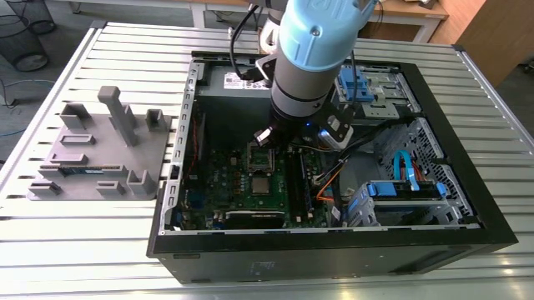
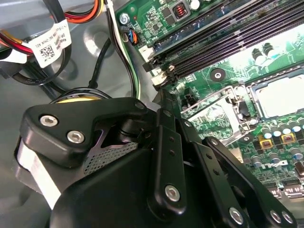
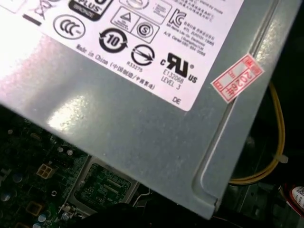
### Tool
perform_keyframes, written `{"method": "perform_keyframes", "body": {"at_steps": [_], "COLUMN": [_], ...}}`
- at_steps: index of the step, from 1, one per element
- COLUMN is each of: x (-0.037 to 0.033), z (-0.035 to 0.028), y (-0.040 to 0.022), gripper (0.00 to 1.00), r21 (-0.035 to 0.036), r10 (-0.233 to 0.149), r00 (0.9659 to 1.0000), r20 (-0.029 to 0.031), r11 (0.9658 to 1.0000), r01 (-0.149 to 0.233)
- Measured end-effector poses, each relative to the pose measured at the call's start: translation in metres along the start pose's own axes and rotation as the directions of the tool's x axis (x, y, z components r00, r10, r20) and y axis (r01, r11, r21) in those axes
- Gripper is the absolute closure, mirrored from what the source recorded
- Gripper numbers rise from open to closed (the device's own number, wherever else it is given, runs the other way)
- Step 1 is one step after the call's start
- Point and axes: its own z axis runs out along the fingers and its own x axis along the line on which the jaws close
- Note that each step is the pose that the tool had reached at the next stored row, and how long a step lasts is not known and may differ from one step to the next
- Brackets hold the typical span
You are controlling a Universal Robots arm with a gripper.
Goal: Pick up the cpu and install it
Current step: 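Close the cpu cover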
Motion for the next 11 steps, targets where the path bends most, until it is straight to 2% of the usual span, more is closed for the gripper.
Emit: {"method": "perform_keyframes", "body": {"at_steps": [4,11], "x": [-0.0001,0.0039], "z": [0.0012,0.0017], "y": [0.001,0.0032], "gripper": [0.89,0.89], "r21": [0.0002,0.001], "r10": [0.0,0.0], "r00": [1.0,1.0], "r20": [0.0002,0.0017], "r11": [1.0,1.0], "r01": [0.0,0.0]}}
